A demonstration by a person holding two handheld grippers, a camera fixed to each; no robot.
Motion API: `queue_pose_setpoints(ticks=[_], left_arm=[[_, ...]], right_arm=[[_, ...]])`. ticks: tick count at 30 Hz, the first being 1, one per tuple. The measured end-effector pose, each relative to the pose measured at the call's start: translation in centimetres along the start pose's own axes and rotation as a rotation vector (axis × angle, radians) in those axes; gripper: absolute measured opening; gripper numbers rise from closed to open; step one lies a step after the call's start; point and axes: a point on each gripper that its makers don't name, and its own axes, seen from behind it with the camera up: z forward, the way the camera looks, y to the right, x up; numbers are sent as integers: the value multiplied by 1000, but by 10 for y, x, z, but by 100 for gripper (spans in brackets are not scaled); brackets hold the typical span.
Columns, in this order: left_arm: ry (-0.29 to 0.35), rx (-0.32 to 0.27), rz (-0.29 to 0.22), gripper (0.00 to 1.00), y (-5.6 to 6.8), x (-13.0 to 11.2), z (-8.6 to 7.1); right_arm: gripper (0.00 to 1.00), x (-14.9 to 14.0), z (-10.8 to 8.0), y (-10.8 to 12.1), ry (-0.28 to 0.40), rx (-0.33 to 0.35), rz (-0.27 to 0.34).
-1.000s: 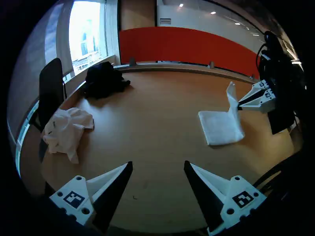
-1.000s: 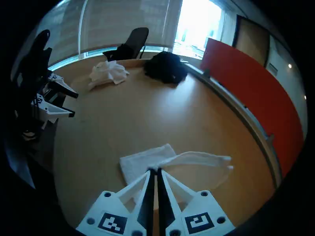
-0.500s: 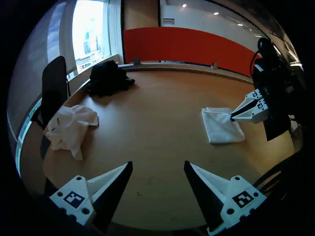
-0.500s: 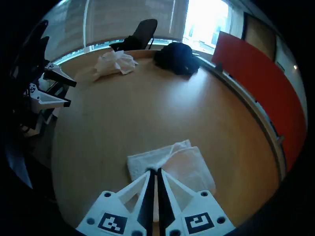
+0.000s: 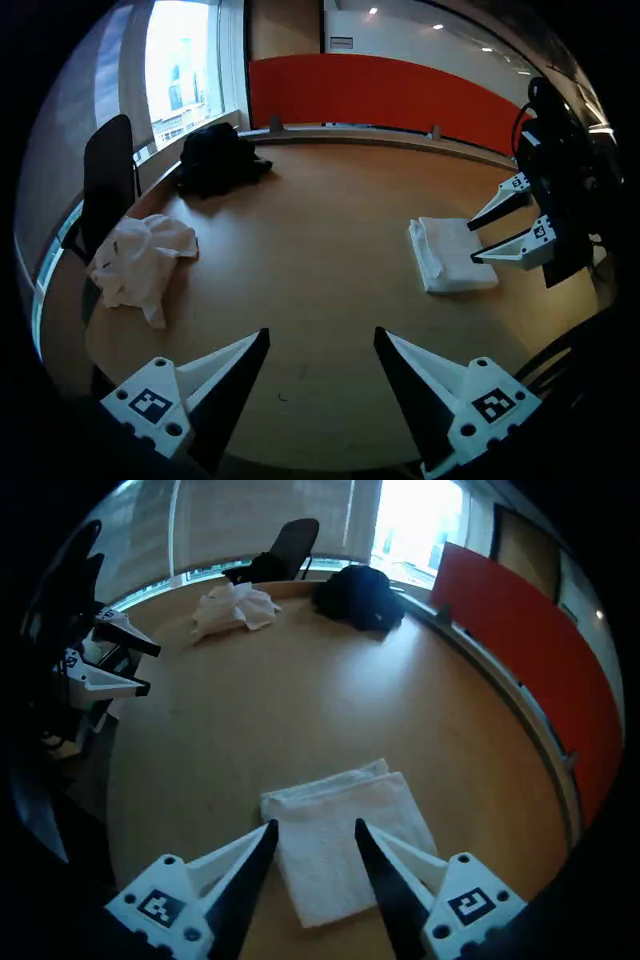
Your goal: Fold towel
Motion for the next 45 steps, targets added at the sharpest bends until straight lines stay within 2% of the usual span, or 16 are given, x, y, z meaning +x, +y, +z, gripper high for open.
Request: queue_pose_setpoints(ticks=[2, 24, 37, 41, 45], left_arm=[[1, -1, 3, 97, 0, 1, 0], [6, -8, 23, 97, 4, 7, 1], [5, -8, 25, 97, 6, 7, 1], [5, -8, 25, 97, 6, 7, 1], [3, -8, 25, 97, 7, 6, 1]], right_arm=[[91, -3, -1, 0, -4, -5, 10], [91, -57, -21, 3, -53, -76, 104], [91, -92, -21, -4, -105, -77, 141], [88, -102, -20, -7, -121, -76, 153], [80, -108, -18, -8, -133, -75, 166]])
